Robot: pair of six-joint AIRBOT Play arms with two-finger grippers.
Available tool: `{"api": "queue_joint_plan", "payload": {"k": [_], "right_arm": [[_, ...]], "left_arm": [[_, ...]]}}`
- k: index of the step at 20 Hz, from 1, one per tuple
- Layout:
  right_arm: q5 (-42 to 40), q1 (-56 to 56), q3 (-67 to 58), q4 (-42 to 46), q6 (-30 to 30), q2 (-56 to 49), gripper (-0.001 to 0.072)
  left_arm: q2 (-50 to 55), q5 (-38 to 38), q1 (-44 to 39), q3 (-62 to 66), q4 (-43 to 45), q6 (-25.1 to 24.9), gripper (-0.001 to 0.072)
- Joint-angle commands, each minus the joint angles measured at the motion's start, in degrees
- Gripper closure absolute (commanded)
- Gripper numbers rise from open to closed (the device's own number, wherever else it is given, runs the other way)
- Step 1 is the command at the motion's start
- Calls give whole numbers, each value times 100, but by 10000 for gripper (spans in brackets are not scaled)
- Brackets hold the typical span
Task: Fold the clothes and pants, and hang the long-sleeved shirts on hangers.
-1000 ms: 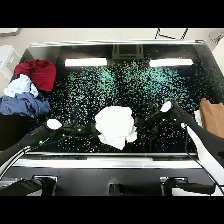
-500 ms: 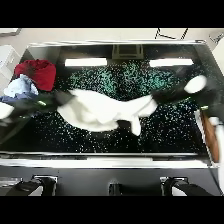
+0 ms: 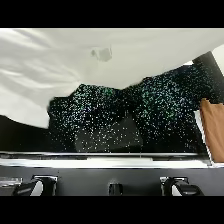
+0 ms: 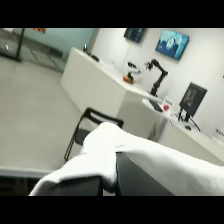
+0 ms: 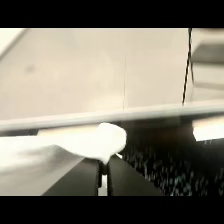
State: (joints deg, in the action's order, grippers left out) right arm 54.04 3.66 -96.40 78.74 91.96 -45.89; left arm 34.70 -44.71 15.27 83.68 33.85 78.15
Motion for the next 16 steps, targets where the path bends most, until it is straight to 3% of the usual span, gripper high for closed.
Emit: {"api": "queue_joint_plan", "payload": {"k": [1, 4, 7, 10, 12, 14, 16], "right_arm": [[-466, 17, -101, 278, 39, 625, 669], [-446, 20, -101, 691, 63, 678, 669], [363, 17, -94, 894, 149, 190, 669], [1139, 17, 153, 892, 146, -901, 669], [1176, 7, 415, 850, 181, -1880, 669], [1021, 7, 522, 671, 382, -2946, 669], [922, 9, 520, 258, 994, -3956, 669]], "left_arm": [[-476, 332, 461, 186, 28, 199, 681], [-457, 146, 577, 184, 258, 337, 681], [-24, -1084, 570, 26, 1370, 1154, 681], [748, -2175, 479, -909, 1423, 1095, 680], [1390, -2050, 153, -1884, 1423, 887, 679], [2245, -1447, -232, -2669, 1421, 782, 679], [3259, -997, -459, -2844, 1392, 417, 679]]}}
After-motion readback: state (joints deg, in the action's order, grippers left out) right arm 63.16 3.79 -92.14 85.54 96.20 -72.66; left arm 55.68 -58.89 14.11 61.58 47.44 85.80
